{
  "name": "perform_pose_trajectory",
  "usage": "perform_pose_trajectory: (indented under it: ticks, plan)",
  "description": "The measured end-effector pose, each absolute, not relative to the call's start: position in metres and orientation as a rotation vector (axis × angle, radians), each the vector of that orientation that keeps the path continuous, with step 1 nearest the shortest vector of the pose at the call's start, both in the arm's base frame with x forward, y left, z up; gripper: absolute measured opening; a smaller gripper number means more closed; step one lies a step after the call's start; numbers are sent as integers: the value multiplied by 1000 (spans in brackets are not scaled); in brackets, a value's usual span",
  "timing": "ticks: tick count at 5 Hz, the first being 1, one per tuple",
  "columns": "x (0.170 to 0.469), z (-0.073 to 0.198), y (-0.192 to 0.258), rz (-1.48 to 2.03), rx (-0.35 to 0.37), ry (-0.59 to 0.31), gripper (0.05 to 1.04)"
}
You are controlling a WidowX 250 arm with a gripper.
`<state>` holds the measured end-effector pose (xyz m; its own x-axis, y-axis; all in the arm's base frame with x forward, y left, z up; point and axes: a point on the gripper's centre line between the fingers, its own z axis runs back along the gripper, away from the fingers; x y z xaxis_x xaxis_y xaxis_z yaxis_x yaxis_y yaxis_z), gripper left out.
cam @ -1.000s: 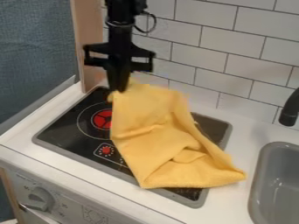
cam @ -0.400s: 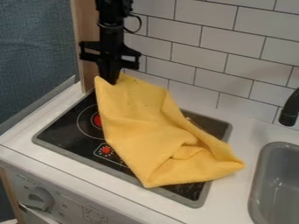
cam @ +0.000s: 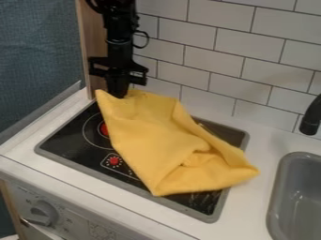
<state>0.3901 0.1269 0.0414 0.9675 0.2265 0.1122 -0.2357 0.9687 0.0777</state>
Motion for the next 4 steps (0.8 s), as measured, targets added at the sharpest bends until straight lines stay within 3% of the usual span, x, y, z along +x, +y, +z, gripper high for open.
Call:
perform_pose_trajectory:
  ticks: [1,3,4]
  plan:
    - [389,41,133,265,111,-98,226]
    - [387,41,136,295,127,-90,796]
    - [385,40,137,301,138,-84,1016]
